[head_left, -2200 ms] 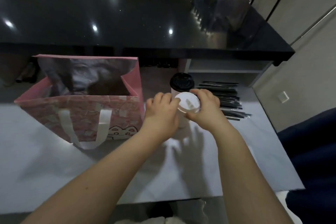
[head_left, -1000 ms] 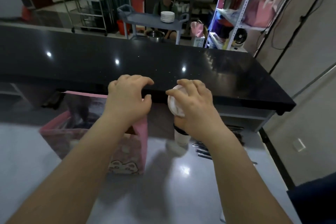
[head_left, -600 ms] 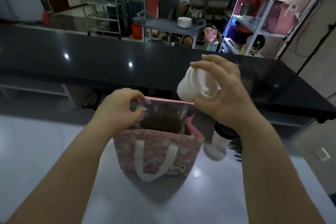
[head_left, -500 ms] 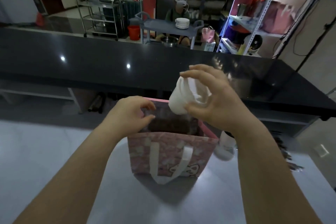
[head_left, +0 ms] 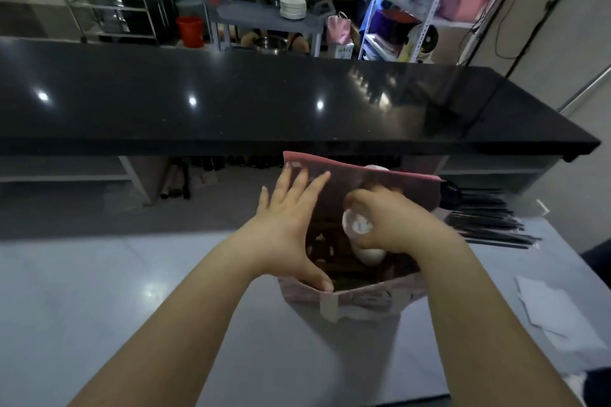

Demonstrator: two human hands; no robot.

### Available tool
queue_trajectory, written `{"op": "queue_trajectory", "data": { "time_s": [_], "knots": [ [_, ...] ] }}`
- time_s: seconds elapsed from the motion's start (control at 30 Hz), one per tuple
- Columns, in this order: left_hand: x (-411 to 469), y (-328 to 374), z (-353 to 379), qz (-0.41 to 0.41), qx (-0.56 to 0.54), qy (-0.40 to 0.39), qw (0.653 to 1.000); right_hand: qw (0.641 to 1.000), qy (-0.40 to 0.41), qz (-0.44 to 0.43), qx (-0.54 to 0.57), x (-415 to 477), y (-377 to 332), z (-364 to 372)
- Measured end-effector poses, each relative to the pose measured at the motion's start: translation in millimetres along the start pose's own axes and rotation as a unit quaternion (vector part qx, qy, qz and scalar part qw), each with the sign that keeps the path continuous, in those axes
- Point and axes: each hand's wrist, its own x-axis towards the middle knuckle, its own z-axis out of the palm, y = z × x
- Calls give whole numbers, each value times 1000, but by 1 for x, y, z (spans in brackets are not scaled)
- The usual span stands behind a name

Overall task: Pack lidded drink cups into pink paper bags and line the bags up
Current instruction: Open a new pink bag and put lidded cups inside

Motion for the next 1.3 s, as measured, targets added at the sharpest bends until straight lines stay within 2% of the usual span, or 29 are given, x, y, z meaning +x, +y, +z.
{"op": "queue_trajectory", "data": {
  "time_s": [0.23,0.33,0.37,0.67,0.83,0.97,1.17,1.23,1.3],
  "knots": [
    [-2,4,4,13,17,5,1000,998,-67,-8,4,47,-20,23],
    [2,4,4,7,5,9,1000,995,-43,-29,83,49,-20,36],
    [4,3,4,3,-1,9,1000,995,-42,-35,80,49,-18,38],
    [7,-3,4,-31,-38,47,998,991,-112,-73,19,50,-13,62],
    [7,-4,16,-75,28,77,994,978,-120,-142,-96,43,-19,91],
    [4,-7,30,-91,54,109,988,978,-120,-136,-104,43,-17,98],
    [2,-1,36,-84,75,118,987,969,-174,-120,-127,45,-19,90],
    [4,3,33,-75,69,153,983,965,-210,-123,-95,47,-18,71],
    [6,6,28,-61,68,219,971,968,-213,-118,-61,47,-16,41]
  ]
}}
